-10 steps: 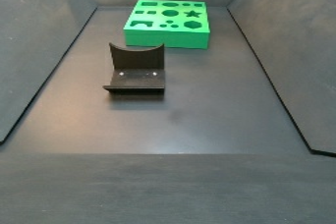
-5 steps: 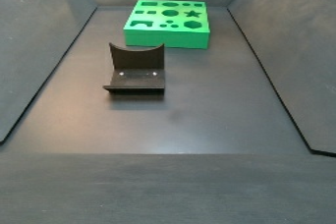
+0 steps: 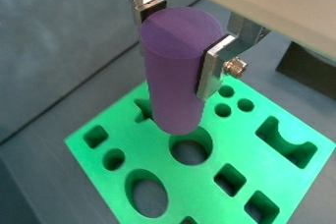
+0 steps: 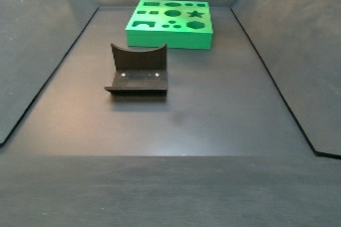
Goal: Insert the round object.
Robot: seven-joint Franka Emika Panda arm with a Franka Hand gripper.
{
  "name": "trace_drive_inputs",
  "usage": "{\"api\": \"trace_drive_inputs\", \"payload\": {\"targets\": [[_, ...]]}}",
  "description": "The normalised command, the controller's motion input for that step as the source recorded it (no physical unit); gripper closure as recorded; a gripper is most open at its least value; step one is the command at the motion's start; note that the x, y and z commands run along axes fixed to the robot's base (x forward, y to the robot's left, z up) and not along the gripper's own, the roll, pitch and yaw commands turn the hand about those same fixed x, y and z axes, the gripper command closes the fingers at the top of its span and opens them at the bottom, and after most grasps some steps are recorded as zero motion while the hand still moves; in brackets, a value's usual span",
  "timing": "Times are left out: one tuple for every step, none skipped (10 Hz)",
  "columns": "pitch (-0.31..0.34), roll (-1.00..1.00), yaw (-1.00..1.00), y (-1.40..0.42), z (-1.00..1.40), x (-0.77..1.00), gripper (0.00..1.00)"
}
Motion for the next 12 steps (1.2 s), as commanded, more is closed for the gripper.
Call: {"api": "trace_drive_inputs", "payload": {"targets": [[0.051,0.15,0.00,0.11,-0.89,0.37,1.00],[0.049,0.13,0.00,0.03,-0.93,0.39,1.00],[0.000,0.02,0.00,0.00,-0.79,0.25,1.00],[-0.026,-0.04,-0.07,0.00,-0.57,-0.04,1.00],[-0.034,-0.05,-0.06,0.00,-0.45,-0.08,1.00],[-0.026,-0.01,-0.05,0.00,-0.45,-0.07,1.00],[-0.044,-0.05,-0.03,-0.06,-0.38,-0.06,1.00],[-0.001,0.00,0.00,-0.11,-0.51,0.15,1.00],[0.000,0.01,0.00,-0.05,-0.63,0.29,1.00],[0.000,0.00,0.00,-0.13,-0.63,0.26,1.00],[0.000,0.00,0.00,-0.06,-0.77,0.35,1.00],[0.000,0.08,0.00,0.00,-0.91,0.19,1.00]]}}
